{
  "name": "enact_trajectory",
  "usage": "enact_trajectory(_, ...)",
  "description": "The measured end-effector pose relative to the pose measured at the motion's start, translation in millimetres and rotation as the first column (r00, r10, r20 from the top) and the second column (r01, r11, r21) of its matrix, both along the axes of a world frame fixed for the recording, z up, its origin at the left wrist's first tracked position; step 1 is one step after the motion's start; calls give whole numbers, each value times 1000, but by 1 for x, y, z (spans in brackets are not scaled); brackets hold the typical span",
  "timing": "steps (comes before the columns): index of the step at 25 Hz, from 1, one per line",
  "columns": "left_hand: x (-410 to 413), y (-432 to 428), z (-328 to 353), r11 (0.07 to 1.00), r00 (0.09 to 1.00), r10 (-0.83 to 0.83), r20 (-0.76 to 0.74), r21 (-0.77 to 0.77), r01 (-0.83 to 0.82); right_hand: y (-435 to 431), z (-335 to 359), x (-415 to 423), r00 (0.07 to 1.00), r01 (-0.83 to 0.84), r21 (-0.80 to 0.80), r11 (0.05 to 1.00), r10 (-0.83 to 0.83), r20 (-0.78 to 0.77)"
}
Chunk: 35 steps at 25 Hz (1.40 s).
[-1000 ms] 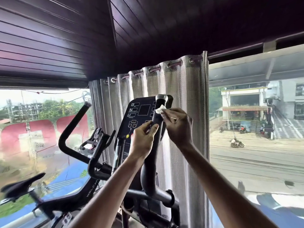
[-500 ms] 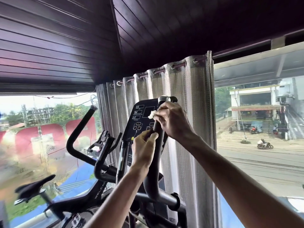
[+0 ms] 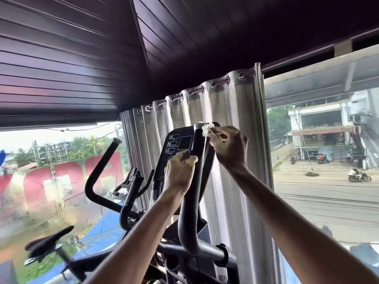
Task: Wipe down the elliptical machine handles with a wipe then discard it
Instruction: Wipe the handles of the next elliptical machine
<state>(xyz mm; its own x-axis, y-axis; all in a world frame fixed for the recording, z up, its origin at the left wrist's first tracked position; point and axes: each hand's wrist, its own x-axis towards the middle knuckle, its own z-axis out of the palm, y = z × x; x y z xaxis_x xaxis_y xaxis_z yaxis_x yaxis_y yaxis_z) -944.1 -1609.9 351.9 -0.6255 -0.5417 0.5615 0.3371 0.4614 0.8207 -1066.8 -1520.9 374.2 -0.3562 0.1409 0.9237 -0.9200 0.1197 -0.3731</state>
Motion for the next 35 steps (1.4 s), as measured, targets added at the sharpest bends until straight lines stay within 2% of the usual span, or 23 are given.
enact_trajectory(2,-7,2,-1,999,1000,12,10,44,-12,-10,18,-13,999,40,-27,999,-41,-26)
enact_trajectory(4,-15,0,-12,995,1000,24,-11,92,-23,-24,33,-20,985,78,76,994,-65,-160)
enact_trajectory(6,-16,2,-16,996,998,49,-34,79,-46,-37,52,-23,971,162,318,934,-94,-219)
enact_trajectory(8,-14,5,-16,996,996,32,-79,87,-25,-42,74,-21,978,207,602,771,-150,-143)
enact_trajectory(9,-14,5,-15,995,996,24,-89,95,-15,-38,82,-16,990,140,652,745,-129,-65)
enact_trajectory(10,-13,6,-15,995,996,19,-89,98,-11,-32,87,-14,997,54,647,761,-82,13)
enact_trajectory(11,-14,4,-16,995,996,27,-83,99,-18,-24,85,-14,999,-13,578,816,-18,48)
enact_trajectory(13,-14,5,-16,994,996,36,-81,104,-27,-12,66,-20,998,-64,366,928,64,11)
enact_trajectory(15,-14,5,-15,993,996,45,-75,110,-37,-10,36,-28,987,-161,158,974,155,46)
enact_trajectory(16,-15,5,-15,993,997,40,-72,113,-32,-14,22,-31,967,-232,27,972,227,116)
enact_trajectory(17,-16,4,-15,993,997,34,-73,117,-26,-19,11,-30,911,-330,-131,935,352,215)
enact_trajectory(18,-15,4,-16,993,997,34,-71,113,-25,-26,4,-27,786,-446,-306,841,532,316)
enact_trajectory(20,-14,5,-16,995,997,38,-61,100,-32,-38,-1,-19,385,-569,-613,548,837,389)
enact_trajectory(21,-13,5,-16,995,997,41,-64,93,-35,-44,-3,-15,191,-585,-700,410,908,372)
enact_trajectory(22,-12,6,-16,996,997,44,-68,86,-38,-49,-4,-11,39,-590,-750,298,939,342)
enact_trajectory(23,-12,6,-16,996,996,51,-69,82,-45,-52,-5,-8,-57,-587,-776,229,945,322)
enact_trajectory(24,-11,5,-15,996,997,48,-66,84,-43,-53,-7,-6,-98,-584,-788,197,946,308)
enact_trajectory(26,-9,5,-14,995,999,21,-30,95,-18,-47,-14,-2,-85,-581,-793,181,956,281)
enact_trajectory(28,-6,5,-12,995,1000,-18,2,95,18,-35,-31,6,29,-617,-753,228,963,268)
enact_trajectory(32,-2,4,-13,996,1000,-19,-9,90,20,-17,-49,24,423,-629,-566,533,845,327)
enact_trajectory(34,1,3,-18,990,1000,-19,-14,143,21,-19,-47,31,595,-572,-494,654,746,299)
enact_trajectory(35,3,1,-20,986,1000,-18,-4,164,18,-21,-50,33,715,-513,-427,745,646,267)
